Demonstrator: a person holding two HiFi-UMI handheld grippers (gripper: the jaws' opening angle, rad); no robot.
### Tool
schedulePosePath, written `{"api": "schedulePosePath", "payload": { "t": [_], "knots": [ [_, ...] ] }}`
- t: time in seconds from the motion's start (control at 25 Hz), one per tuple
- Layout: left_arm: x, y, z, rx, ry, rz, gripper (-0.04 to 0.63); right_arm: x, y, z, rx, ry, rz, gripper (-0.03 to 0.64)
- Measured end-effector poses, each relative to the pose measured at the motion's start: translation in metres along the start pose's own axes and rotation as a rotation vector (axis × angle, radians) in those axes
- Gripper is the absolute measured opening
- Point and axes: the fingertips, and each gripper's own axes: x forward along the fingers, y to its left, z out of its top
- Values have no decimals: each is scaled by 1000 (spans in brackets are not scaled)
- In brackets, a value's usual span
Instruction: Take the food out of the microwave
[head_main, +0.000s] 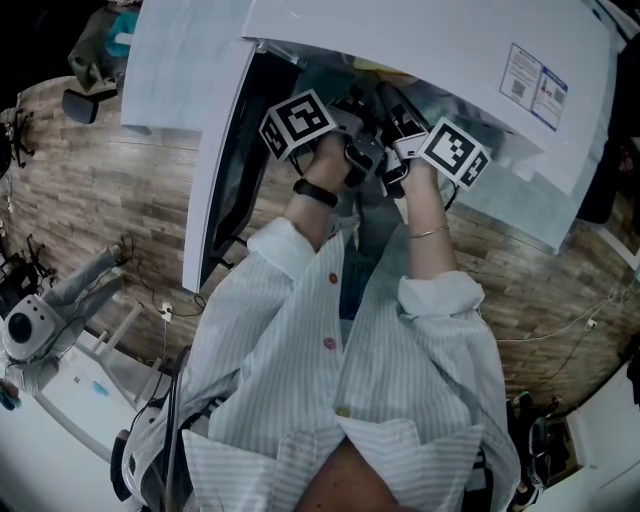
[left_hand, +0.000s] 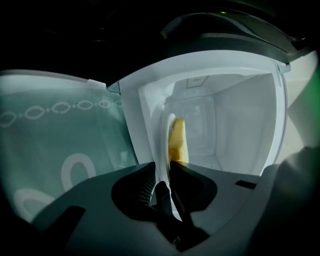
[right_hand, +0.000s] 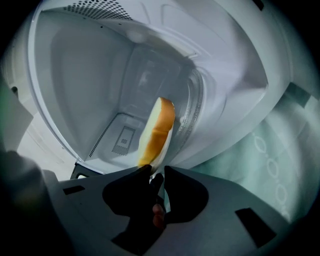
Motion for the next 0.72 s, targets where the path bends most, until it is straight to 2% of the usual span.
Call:
{"api": "schedulePosePath", "payload": {
  "t": [0.08,0.16,0.28,0.72],
  "knots": [
    [0,-1,0,-11,-2,-5,95,1,1,-1,-16,7,-1,107],
    [-1,-3,-1,-7,0,-7,41,1,2,-3,-26,12,0,84],
    [0,-6,-2,14,11,-2,41,0,3,-2,-35,0,8,73],
    [-3,-6,-5,-64,-7,-33,25,-5,6,-4,14,-9,56,55]
  ]
}}
